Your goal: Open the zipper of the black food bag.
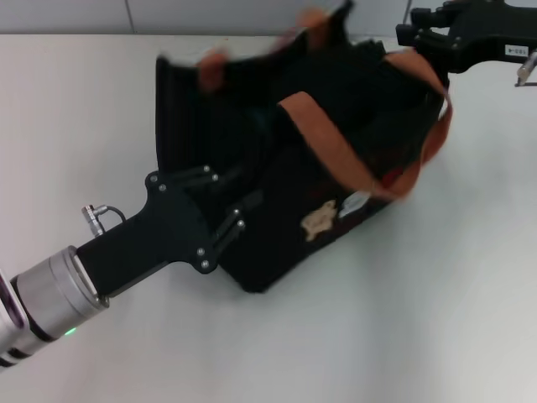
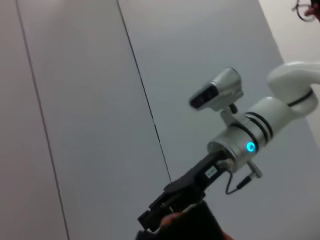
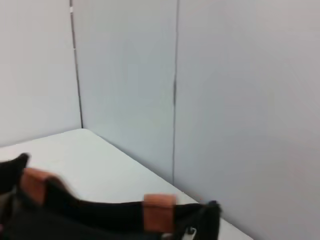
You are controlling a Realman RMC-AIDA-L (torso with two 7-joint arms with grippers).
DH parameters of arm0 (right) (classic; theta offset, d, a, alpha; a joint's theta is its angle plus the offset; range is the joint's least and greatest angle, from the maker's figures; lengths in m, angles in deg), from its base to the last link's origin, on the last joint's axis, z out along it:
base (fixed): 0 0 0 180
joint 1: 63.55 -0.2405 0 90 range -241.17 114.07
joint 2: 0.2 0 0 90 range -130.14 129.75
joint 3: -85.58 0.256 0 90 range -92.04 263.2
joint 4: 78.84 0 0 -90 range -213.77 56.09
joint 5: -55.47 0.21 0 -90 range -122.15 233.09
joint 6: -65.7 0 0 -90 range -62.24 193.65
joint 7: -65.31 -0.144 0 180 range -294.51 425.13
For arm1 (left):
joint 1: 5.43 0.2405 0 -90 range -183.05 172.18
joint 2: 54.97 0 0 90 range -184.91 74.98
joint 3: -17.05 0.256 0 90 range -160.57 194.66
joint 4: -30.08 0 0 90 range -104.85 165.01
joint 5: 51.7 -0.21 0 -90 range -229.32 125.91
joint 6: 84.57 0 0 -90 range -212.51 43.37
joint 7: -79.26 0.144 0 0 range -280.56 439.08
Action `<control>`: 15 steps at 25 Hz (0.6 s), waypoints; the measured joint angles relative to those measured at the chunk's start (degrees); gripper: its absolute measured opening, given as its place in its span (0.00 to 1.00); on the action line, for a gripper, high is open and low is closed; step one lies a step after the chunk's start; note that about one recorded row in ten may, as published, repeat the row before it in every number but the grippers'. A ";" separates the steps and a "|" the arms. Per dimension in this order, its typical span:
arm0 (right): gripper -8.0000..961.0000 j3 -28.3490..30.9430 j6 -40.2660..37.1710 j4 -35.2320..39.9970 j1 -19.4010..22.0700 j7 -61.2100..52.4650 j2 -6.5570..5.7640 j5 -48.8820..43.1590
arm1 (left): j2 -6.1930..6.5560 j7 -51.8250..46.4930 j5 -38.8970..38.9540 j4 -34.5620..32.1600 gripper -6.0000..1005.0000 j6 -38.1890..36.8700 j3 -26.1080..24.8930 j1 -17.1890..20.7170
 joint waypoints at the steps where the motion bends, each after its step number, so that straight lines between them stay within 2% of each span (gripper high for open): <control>1: 0.22 0.15 0.02 0.10 0.52 -0.21 -0.01 0.42 | 0.06 -0.99 0.00 -0.13 0.20 0.03 0.01 0.02; 4: 0.31 0.45 0.69 0.09 3.10 -0.17 -0.14 5.33 | 0.14 -1.98 0.02 -0.42 0.34 -0.07 0.01 0.29; 5: 0.35 1.50 0.01 -0.36 5.39 1.26 -0.27 10.92 | 0.33 -2.54 0.03 -0.47 0.39 -0.79 0.01 0.82; 7: 0.42 2.29 -1.20 -0.68 6.66 2.33 -0.30 13.63 | 0.46 -3.53 0.04 -0.53 0.43 -1.75 0.01 1.24; 9: 0.50 4.52 -5.58 -1.70 9.04 4.36 -0.32 18.06 | 0.89 -5.69 -0.09 -1.00 0.47 -3.81 0.03 2.22; 10: 0.54 6.93 -11.40 -3.32 10.76 6.47 -0.34 20.95 | 1.45 -7.32 -0.28 -1.73 0.49 -5.48 0.05 3.52; 11: 0.58 6.93 -11.40 -3.32 10.76 6.47 -0.34 20.95 | 1.45 -7.32 -0.28 -1.73 0.51 -5.48 0.05 3.52; 13: 0.67 9.11 -17.47 -5.64 12.31 9.39 -0.34 22.97 | 1.82 -8.17 -0.37 -2.34 0.55 -6.38 0.13 4.27; 14: 0.68 10.13 -20.22 -6.80 13.04 10.85 -0.35 23.63 | 3.03 -10.62 -0.55 -4.36 0.56 -8.28 0.51 6.52; 15: 0.68 10.98 -22.71 -7.86 13.64 12.26 -0.35 23.87 | 3.34 -11.14 -0.72 -4.84 0.58 -8.80 0.61 7.05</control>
